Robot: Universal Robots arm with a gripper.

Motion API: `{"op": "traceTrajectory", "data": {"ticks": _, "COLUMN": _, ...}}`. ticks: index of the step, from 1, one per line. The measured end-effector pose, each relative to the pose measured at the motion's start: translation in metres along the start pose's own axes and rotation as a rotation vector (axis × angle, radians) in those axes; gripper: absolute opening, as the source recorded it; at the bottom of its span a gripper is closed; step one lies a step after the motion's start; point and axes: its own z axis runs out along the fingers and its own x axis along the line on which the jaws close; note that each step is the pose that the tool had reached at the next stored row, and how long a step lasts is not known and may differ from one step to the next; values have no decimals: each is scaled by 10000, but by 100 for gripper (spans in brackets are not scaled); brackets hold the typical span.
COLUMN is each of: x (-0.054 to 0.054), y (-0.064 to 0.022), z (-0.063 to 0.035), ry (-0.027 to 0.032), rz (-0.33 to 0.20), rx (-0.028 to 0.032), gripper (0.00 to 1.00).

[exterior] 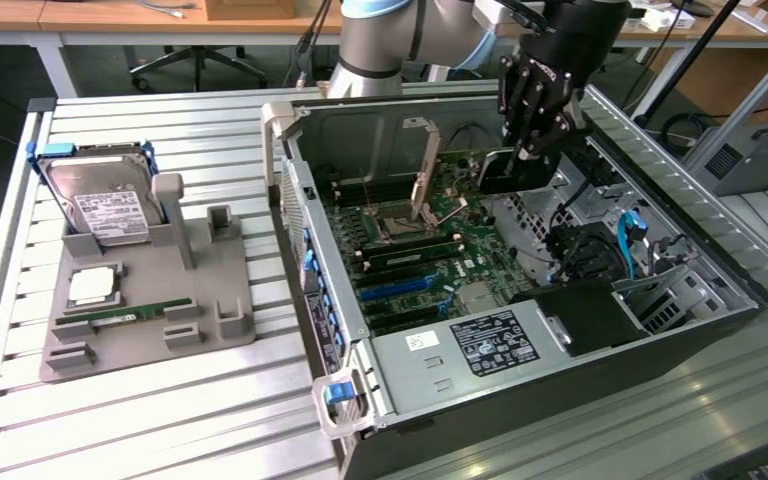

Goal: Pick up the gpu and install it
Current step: 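Insert the gpu into the slot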

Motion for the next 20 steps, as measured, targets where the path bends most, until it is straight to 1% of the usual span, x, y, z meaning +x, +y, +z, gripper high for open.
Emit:
{"op": "traceTrajectory", "data": {"ticks": 7, "x": 1, "y": 16, "z": -1, "ry": 0, "rz": 1, "rx": 9, "gripper": 27}}
{"op": "traceTrajectory", "data": {"ticks": 13, "x": 3, "y": 55, "z": -1, "ry": 0, "rz": 0, "rx": 16, "gripper": 27}}
{"op": "traceTrajectory", "data": {"ticks": 16, "x": 3, "y": 64, "z": 20, "ry": -1, "rz": 0, "rx": 17, "gripper": 27}}
{"op": "traceTrajectory", "data": {"ticks": 20, "x": 2, "y": 84, "z": 82, "ry": 0, "rz": 0, "rx": 22, "gripper": 27}}
